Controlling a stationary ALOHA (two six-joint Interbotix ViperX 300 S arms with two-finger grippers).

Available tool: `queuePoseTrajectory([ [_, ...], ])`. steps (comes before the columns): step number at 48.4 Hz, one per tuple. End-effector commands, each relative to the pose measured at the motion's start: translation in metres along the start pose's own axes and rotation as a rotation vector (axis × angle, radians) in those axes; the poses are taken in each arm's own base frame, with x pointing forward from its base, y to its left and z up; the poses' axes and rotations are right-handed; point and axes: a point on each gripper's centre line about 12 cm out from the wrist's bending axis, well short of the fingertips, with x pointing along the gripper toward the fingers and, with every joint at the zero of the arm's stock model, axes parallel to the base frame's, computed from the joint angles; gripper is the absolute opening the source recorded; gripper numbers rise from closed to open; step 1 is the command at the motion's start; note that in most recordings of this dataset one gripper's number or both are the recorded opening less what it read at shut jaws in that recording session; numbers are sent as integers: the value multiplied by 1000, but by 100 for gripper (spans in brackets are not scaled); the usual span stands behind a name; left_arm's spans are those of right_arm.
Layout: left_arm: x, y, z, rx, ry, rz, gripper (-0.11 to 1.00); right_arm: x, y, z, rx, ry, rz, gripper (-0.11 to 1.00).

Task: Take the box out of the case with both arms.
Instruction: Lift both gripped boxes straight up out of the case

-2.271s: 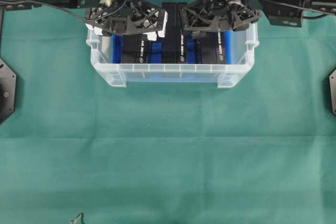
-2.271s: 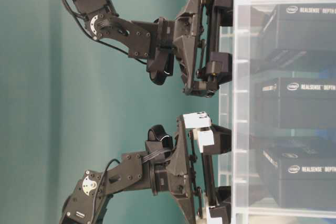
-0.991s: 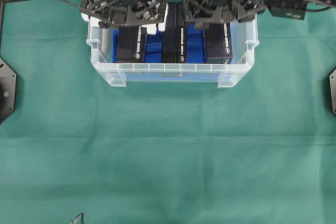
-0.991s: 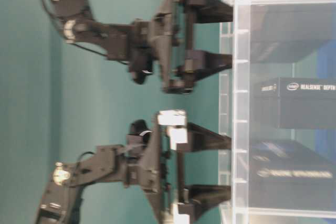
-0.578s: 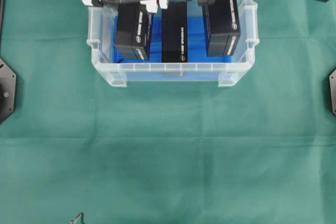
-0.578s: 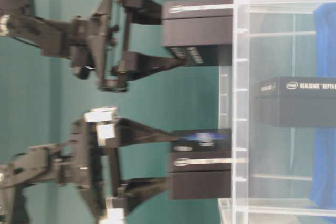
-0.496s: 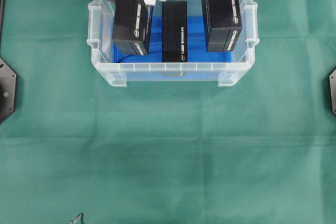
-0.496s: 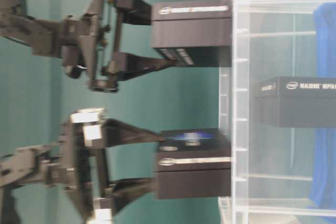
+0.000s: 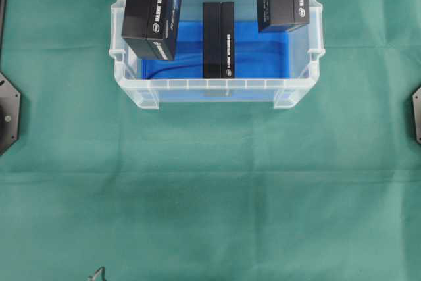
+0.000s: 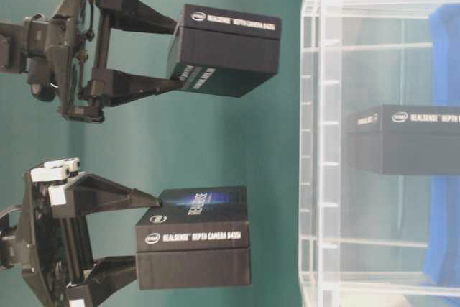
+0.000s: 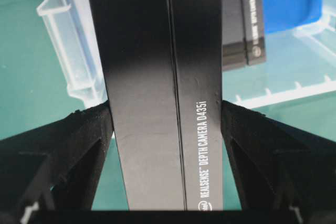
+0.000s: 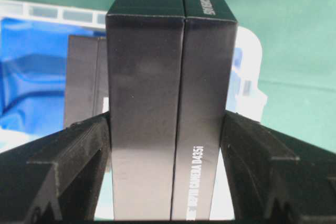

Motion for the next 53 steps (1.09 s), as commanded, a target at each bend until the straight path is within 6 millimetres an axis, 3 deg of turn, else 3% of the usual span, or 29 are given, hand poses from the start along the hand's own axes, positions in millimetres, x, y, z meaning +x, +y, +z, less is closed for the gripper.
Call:
queuePoseTrajectory([
  [1,-24,5,-2,-4,-27,-52,63,-26,-6,3,9,-18,60,66],
  [53,-27,5,-3,-4,-23,-55,63,-33,-6,-1,2,-11,58,66],
])
